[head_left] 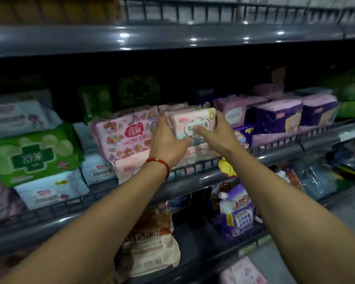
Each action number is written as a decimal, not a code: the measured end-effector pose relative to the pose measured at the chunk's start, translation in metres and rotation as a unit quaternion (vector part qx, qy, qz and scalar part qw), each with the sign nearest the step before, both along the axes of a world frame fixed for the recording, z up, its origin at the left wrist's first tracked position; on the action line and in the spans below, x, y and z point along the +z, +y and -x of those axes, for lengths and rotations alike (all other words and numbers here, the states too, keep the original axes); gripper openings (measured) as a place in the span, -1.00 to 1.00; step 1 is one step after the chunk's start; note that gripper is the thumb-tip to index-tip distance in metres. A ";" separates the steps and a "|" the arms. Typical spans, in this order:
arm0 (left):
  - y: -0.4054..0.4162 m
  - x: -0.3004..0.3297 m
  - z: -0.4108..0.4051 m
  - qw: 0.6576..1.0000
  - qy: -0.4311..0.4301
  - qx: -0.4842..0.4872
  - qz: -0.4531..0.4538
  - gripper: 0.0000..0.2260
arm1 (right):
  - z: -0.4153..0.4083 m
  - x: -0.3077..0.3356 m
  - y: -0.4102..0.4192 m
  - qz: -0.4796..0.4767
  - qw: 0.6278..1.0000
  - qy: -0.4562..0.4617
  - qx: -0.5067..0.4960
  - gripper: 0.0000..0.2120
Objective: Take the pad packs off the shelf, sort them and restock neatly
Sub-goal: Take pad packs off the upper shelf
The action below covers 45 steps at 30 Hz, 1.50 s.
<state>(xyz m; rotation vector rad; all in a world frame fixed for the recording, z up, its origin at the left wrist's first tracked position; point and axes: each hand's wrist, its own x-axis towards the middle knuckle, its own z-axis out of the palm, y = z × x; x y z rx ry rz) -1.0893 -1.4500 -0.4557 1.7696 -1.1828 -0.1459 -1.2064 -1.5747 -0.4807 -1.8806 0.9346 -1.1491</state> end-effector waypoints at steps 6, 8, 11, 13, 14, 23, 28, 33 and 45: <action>-0.020 -0.008 -0.008 0.996 0.079 0.023 0.025 -0.45 | -0.007 -0.009 -0.015 0.000 0.999 -0.030 0.015 -0.13; -0.022 -0.007 -0.008 0.997 0.070 0.031 0.013 -0.41 | -0.004 -0.009 -0.024 0.002 1.000 -0.006 0.029 -0.09; -0.029 -0.004 -0.006 0.995 0.091 0.030 0.011 -0.40 | -0.004 0.000 -0.027 -0.026 0.997 -0.010 0.068 -0.31; -0.036 -0.006 -0.006 0.993 0.109 0.037 0.019 -0.39 | -0.006 0.006 -0.029 -0.064 0.991 -0.023 0.111 -0.37; -0.039 -0.008 -0.007 0.992 0.116 0.042 0.031 -0.40 | -0.006 0.007 -0.030 -0.078 0.989 -0.029 0.124 -0.32; -0.034 -0.024 -0.003 0.983 0.099 0.050 0.149 -0.31 | 0.004 0.005 -0.029 -0.118 0.967 -0.106 0.201 -0.31; -0.008 -0.023 0.021 0.979 0.068 -0.028 0.189 -0.14 | 0.043 0.002 -0.014 -0.108 0.960 -0.161 0.204 -0.32; 0.010 -0.033 0.073 0.977 0.096 -0.104 0.161 -0.08 | 0.110 -0.020 -0.002 -0.128 0.966 -0.170 0.150 -0.01; -0.011 -0.228 0.229 0.839 0.484 -0.160 -0.191 -0.80 | 0.290 -0.193 0.032 -0.408 0.897 0.171 -0.018 -0.31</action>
